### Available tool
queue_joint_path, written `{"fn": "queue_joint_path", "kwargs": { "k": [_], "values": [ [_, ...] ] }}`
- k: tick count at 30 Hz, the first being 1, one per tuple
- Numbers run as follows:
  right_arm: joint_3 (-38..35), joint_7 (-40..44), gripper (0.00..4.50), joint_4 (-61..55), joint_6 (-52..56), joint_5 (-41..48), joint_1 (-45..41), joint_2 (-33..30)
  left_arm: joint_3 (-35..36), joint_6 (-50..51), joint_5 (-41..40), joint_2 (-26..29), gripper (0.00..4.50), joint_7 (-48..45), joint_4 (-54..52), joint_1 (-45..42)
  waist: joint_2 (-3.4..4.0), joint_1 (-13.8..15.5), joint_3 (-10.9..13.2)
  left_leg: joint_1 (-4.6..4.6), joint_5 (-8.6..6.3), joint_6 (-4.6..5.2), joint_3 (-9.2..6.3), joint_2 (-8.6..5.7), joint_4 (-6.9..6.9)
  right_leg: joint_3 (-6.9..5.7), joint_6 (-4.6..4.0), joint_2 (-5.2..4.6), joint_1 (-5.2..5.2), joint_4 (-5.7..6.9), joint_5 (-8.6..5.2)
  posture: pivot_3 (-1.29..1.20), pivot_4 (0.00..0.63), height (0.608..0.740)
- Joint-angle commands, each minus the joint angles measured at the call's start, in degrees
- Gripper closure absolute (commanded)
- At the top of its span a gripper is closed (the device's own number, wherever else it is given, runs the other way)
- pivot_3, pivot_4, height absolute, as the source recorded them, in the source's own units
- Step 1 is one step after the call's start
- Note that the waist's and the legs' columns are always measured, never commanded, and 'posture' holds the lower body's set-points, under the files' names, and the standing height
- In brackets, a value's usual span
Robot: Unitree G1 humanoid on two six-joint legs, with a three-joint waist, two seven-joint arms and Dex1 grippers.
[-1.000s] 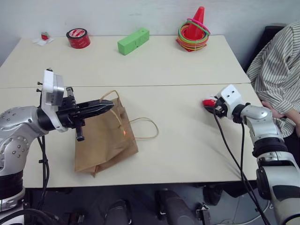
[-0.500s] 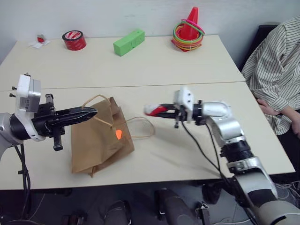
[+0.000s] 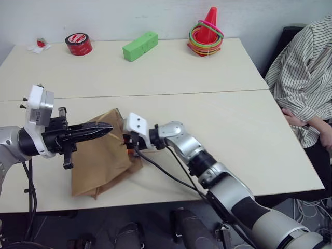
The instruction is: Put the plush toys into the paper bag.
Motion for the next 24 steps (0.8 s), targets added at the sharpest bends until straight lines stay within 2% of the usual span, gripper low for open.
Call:
{"fn": "queue_joint_path", "kwargs": {
  "k": [1, 2, 3, 5, 9, 13, 18, 24],
  "values": [
    [-2.6, 0.2, 4.22, 7.1, 0.0, 0.1, -3.2, 2.8, 1.6, -0.9, -0.3, 0.8, 4.5, 0.2, -0.7, -0.8, -0.01, 0.1, 0.0, 0.0, 0.0, 0.0, 0.0, 0.0, 0.0, -0.01, 0.0, -0.01, 0.01, 0.0, 0.0, 0.0, 0.15, 0.74],
    [-2.5, 1.0, 3.66, 8.2, -1.1, -0.4, -3.5, 2.9, 1.7, -0.9, -0.2, 0.8, 4.5, 0.3, -0.7, -0.9, -0.02, 0.1, 0.0, 0.0, 0.0, 0.0, 0.0, -0.01, 0.01, -0.01, 0.0, -0.03, 0.01, 0.0, 0.0, 0.0, 0.15, 0.74],
    [-2.5, 1.7, 3.5, 8.8, -1.4, -0.8, -3.8, 2.8, 1.9, -0.9, -0.3, 0.8, 4.5, 0.4, -0.9, -0.7, -0.02, 0.2, 0.0, 0.0, -0.01, 0.01, 0.0, -0.02, 0.0, -0.01, 0.0, -0.04, 0.02, -0.01, 0.0, 0.0, 0.15, 0.74],
    [-3.1, 2.1, 2.87, 8.6, -2.5, -1.1, -4.0, 2.2, 2.5, -0.8, -0.3, 0.8, 4.5, 0.7, -1.3, -0.1, -0.02, 0.2, 0.0, 0.0, -0.03, 0.04, -0.01, -0.03, 0.0, -0.02, 0.0, -0.07, 0.03, -0.03, 0.0, 0.0, 0.15, 0.74],
    [-3.5, 7.1, 1.3, 6.0, -1.4, -1.3, -3.9, -1.0, 3.9, -0.9, -0.1, 0.7, 4.5, 1.3, -1.9, 1.1, -0.02, 0.2, 0.0, 0.0, -0.04, 0.02, -0.02, -0.01, -0.01, -0.04, 0.0, -0.06, 0.02, -0.02, 0.0, 0.0, 0.15, 0.74],
    [-4.2, 12.7, 0.02, 2.0, 3.1, -0.1, -3.2, -5.1, 4.8, -0.8, -0.5, 0.7, 4.5, 1.8, -2.5, 1.8, -0.02, 0.2, 0.0, -0.01, -0.04, 0.02, -0.03, -0.02, 0.0, -0.05, 0.0, -0.06, 0.03, -0.02, 0.0, 0.0, 0.15, 0.74],
    [-8.8, 16.1, 0.02, -5.2, 11.7, 3.8, -1.7, -13.0, 5.2, -0.9, -1.1, 0.2, 4.5, 2.5, -3.5, 2.0, -0.03, 0.4, 0.0, -0.03, -0.04, 0.02, -0.05, -0.02, 0.0, -0.06, 0.0, -0.07, 0.02, -0.04, 0.0, 0.0, 0.15, 0.74],
    [-12.2, 19.5, 0.02, -15.7, 24.4, 8.8, 4.9, -22.7, 4.4, -0.9, -2.3, -0.4, 4.5, 2.9, -4.2, 0.9, -0.03, 0.5, 0.0, -0.03, -0.05, 0.03, -0.05, -0.03, -0.03, -0.05, 0.0, -0.06, 0.04, -0.09, 0.0, 0.0, 0.15, 0.74]
  ]
}}
